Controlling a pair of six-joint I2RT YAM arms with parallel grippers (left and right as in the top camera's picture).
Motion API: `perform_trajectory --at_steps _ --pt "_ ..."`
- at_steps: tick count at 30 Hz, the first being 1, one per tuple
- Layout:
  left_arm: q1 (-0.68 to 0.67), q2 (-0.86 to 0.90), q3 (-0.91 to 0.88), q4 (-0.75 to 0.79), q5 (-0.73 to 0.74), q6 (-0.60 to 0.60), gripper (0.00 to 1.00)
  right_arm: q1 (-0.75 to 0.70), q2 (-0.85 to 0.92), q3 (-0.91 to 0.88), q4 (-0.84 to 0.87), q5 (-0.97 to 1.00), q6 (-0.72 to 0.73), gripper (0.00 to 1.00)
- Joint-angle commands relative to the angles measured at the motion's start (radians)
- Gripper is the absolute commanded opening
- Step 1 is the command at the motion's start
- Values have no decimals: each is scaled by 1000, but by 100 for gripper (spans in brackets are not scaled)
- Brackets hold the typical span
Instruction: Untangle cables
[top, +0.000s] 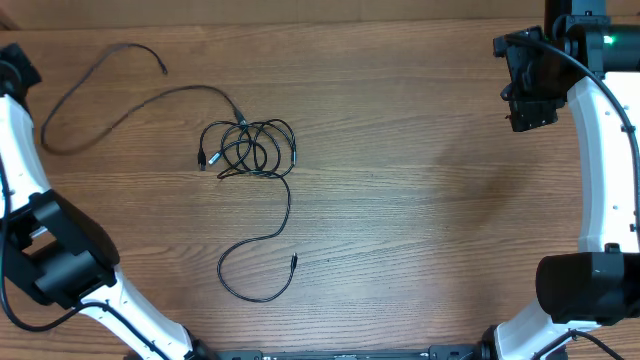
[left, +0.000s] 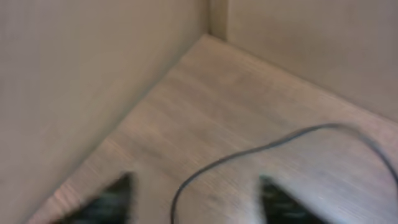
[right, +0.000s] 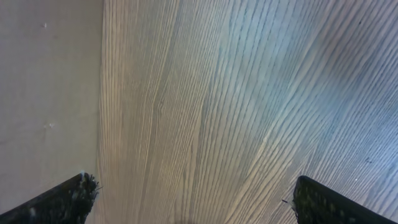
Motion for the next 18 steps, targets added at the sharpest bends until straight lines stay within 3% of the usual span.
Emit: perform_trajectory --at_steps 1,9,13,16,18 --pt "0 8 8 -50 0 -39 93 -1 -30 2 2 14 -2 100" --pt "-18 13 -24 -156 261 -192 100 -1 -30 2 2 14 -2 100" --pt "-53 39 -65 -198 272 -286 100 -1 -30 2 2 14 -2 100" --pt "-87 74 -108 -203 259 -254 100 -1 -30 2 2 14 -2 100" --pt "-109 108 -118 -203 240 -154 100 -1 -30 2 2 14 -2 100"
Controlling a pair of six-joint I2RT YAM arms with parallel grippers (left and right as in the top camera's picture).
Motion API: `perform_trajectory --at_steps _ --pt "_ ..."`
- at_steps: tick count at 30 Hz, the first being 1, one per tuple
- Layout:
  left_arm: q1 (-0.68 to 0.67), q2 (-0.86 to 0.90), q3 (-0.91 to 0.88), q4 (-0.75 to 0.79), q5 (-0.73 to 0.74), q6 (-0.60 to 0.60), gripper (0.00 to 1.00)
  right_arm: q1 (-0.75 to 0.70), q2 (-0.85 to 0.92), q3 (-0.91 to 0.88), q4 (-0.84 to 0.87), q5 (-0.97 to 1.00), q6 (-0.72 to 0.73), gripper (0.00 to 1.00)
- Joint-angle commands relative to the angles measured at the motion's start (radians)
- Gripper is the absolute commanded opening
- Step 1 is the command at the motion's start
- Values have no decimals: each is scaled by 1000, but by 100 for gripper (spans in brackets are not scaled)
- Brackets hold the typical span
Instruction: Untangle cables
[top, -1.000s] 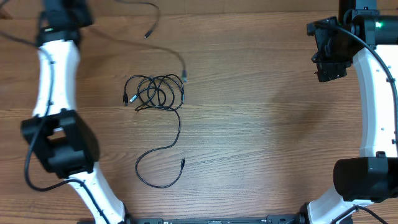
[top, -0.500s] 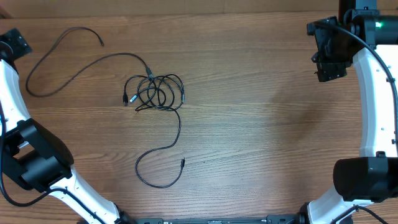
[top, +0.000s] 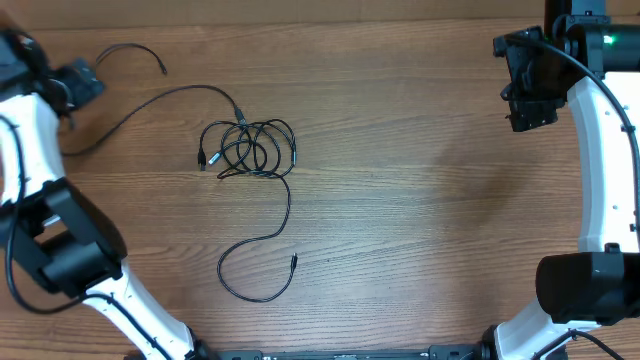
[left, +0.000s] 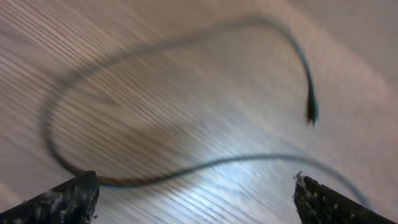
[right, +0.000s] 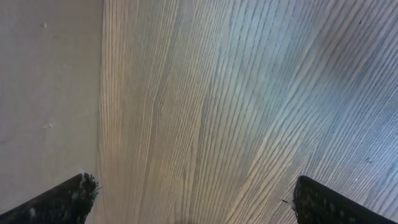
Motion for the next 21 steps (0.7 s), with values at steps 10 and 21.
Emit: perform_trajectory --at_steps 10,21 --pt "-64 183 -34 -35 -136 426 100 -1 -30 2 2 14 -3 100" --pt "-10 183 -42 -21 -102 693 98 -1 -30 2 2 14 -3 100"
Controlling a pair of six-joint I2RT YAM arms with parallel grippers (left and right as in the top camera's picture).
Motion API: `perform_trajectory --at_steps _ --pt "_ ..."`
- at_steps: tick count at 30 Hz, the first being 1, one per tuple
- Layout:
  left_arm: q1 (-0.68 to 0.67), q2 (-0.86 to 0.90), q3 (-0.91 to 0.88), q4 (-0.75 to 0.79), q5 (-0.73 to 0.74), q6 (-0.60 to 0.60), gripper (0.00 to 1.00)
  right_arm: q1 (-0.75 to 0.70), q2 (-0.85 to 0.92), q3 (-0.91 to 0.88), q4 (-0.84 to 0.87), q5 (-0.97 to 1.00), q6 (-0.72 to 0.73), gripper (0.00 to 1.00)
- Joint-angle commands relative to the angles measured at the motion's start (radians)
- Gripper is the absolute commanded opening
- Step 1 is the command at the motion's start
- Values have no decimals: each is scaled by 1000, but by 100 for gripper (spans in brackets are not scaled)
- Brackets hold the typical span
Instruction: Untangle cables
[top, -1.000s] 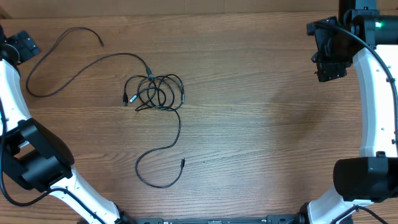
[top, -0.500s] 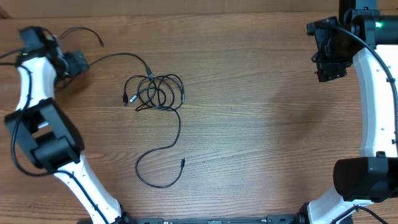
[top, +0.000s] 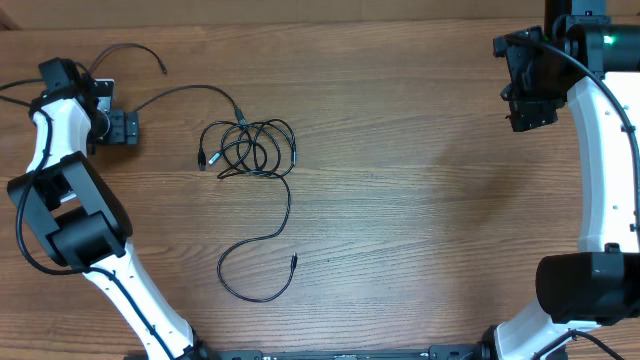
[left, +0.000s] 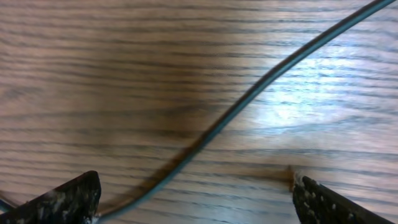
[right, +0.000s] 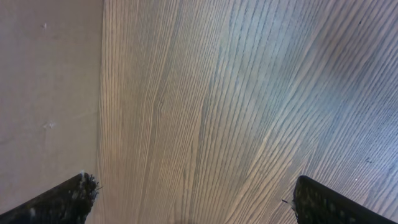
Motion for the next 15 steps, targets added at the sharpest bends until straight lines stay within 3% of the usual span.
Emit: perform_trajectory --at_steps 1,10,15 --pt "27 5 -9 18 31 80 98 -2 -30 2 2 14 -3 100" --pt "81 6 -56 53 181 35 95 -2 -30 2 2 14 -3 100" --pt "110 6 -71 55 207 33 86 -2 -30 2 2 14 -3 100"
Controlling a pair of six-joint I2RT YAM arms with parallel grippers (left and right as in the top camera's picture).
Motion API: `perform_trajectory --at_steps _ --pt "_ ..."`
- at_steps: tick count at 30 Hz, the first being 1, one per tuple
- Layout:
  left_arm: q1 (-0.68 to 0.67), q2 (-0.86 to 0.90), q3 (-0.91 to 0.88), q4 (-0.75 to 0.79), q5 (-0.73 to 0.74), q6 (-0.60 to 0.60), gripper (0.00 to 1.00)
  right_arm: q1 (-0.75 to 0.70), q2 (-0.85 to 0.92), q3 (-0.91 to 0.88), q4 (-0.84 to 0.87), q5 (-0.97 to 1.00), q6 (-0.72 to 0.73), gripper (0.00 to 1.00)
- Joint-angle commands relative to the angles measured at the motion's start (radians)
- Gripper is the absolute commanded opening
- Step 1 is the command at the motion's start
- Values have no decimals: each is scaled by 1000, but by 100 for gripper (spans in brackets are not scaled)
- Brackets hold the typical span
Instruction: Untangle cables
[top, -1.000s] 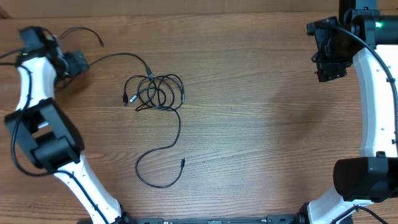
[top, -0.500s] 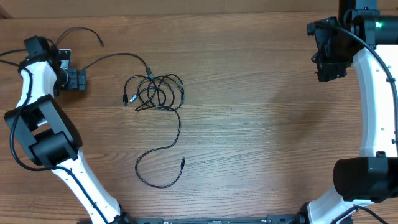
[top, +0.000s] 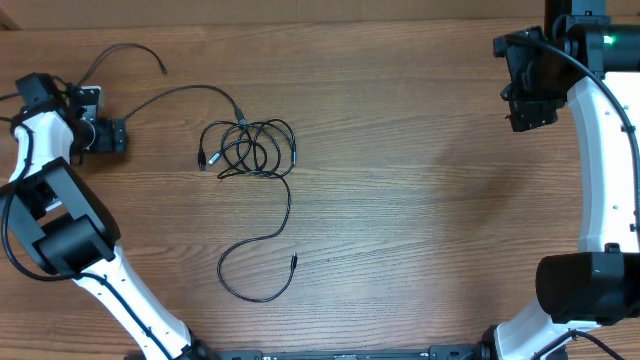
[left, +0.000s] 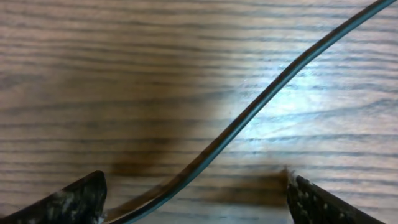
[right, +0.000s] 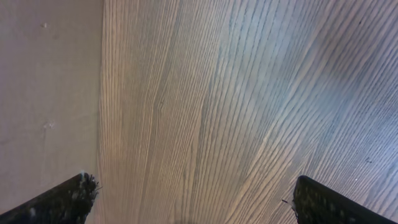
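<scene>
A black cable tangle (top: 248, 148) lies left of the table's middle. One strand (top: 185, 90) runs from it up and left to my left gripper (top: 100, 135); a short end (top: 135, 48) curls beyond. Another tail (top: 288, 205) drops to a loop (top: 250, 292) near the front. In the left wrist view the strand (left: 249, 118) crosses diagonally between the wide-apart fingers of the open left gripper (left: 193, 202), close over the wood. My right gripper (top: 530, 100) hangs open at the far right; in the wrist view the right gripper (right: 193, 205) has only bare wood between its fingers.
The wooden table (top: 430, 220) carries only the cables. A pale wall (right: 43, 93) borders the table beside the right gripper. The left arm's base (top: 60, 250) stands at the left edge.
My left gripper has shifted slightly left and sits a little lower over the strand, still open with the cable between its fingers. The right arm and the tangle have not moved.
My left gripper was first off at the far left corner, with the cable's long loop lying free. Then it was over the loop near the back left. Then it stood open across the strand left of the tangle, where it stays now.
</scene>
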Motion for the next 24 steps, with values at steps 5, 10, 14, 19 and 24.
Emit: perform_trajectory --at_steps 5,10,14,19,24 --pt "33 6 -78 18 129 -15 72 -2 -30 2 3 14 -3 100" --pt "34 6 -123 31 122 -38 24 -2 -30 2 3 14 -3 100" --pt "34 6 -121 55 123 -140 4 -2 -30 2 3 14 -3 100" --pt "34 5 -77 82 124 -336 4 -2 -30 2 3 14 -3 100" --pt "38 -13 53 79 181 -563 4 -2 -30 2 3 14 -3 100"
